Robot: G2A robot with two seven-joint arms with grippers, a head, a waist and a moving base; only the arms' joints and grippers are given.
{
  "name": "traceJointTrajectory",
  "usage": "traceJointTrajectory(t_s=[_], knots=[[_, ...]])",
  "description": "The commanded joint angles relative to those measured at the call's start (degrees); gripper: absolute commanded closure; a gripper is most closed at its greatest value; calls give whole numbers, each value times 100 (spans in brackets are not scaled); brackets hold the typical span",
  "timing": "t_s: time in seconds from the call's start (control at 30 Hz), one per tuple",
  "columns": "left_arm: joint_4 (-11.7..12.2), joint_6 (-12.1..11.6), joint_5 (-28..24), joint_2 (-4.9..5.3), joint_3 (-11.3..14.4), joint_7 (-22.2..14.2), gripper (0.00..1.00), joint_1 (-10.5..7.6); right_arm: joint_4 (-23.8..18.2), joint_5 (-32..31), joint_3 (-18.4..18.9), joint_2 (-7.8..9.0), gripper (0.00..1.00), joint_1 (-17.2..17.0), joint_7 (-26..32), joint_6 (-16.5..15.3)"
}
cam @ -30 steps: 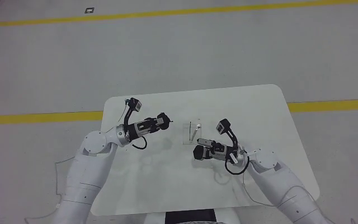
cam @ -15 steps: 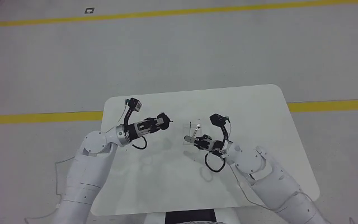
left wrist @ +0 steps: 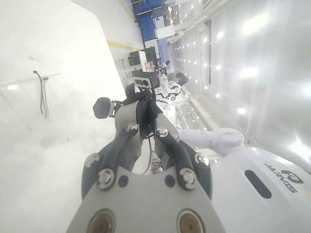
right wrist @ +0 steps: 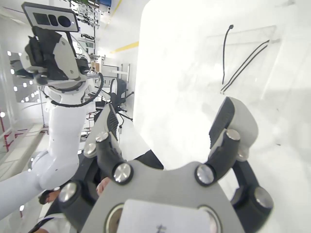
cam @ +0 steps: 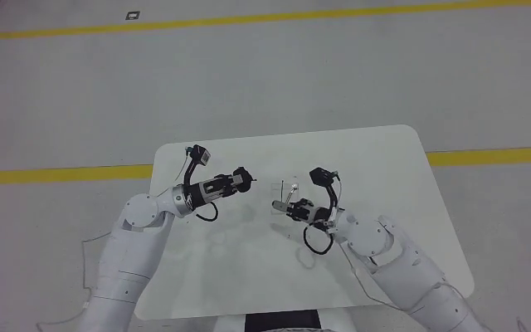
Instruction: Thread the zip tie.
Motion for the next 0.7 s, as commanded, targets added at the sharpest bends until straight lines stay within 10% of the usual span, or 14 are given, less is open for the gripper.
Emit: traceJointTrajectory(t_s=[0.0,0.37,0.67], knots=[[0,0,0,0,0,0,100,0,-2,-147,-111,-25,0,197,142,102],[0,0,0,0,0,0,100,0,711,-566,-998,-345,0,1331,403,899],[0,0,0,0,0,0,100,0,929,-537,-1109,-419,0,1452,253,909]])
